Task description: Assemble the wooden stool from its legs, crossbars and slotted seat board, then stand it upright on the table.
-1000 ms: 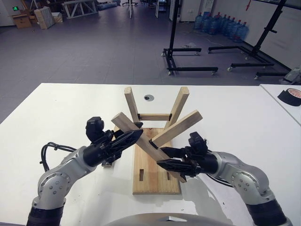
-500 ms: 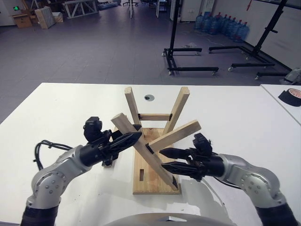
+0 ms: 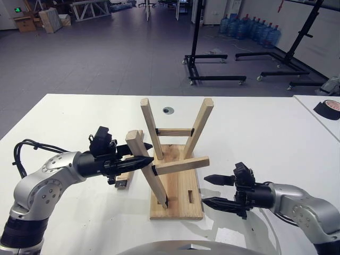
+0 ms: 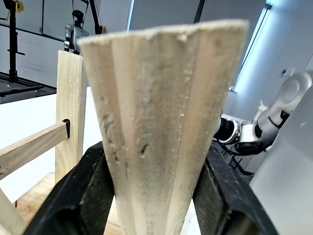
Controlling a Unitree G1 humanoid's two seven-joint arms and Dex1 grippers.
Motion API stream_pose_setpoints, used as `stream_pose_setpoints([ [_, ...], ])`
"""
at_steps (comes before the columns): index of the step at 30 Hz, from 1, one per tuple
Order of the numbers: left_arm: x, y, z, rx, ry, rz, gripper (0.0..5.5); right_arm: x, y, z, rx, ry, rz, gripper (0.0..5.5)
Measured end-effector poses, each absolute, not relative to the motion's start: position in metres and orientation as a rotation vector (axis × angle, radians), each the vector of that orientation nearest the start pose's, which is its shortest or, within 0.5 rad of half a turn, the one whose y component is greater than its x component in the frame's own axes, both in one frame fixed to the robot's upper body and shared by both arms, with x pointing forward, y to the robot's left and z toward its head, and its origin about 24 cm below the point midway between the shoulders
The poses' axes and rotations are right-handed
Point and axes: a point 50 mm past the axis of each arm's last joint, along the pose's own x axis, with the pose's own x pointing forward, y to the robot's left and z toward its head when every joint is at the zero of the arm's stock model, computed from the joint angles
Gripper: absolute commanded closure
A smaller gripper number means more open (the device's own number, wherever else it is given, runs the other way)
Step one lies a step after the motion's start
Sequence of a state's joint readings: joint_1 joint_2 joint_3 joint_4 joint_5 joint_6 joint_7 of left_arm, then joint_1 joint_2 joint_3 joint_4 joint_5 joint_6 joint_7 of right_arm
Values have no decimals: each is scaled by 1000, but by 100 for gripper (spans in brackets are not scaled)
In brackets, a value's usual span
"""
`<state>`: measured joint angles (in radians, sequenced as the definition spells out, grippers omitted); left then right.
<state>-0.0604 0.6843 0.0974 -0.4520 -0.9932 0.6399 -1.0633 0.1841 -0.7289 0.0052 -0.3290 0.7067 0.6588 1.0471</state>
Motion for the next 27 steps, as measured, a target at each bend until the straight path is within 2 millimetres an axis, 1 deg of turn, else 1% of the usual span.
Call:
stream_pose_setpoints([
  [2, 207, 171, 154, -239, 88, -1440, 347, 180, -201, 62, 197, 558, 1145, 10],
  [4, 208, 171, 157, -219, 77, -1451, 347, 185, -194, 60, 119, 510, 1142, 10],
  [7, 208, 172, 158, -195, 82, -1453, 347, 185, -186, 55, 42, 486, 1171, 10],
  [11, 207, 175, 159, -169, 91, -1472, 347, 183, -178, 47, 19, 494, 1197, 10],
  [21, 208, 177, 160, -165, 103, -1453, 348, 182, -176, 45, 39, 492, 1199, 10],
  [27, 208, 182, 165, -149, 125, -1444, 348, 179, -176, 36, 23, 524, 1200, 10],
])
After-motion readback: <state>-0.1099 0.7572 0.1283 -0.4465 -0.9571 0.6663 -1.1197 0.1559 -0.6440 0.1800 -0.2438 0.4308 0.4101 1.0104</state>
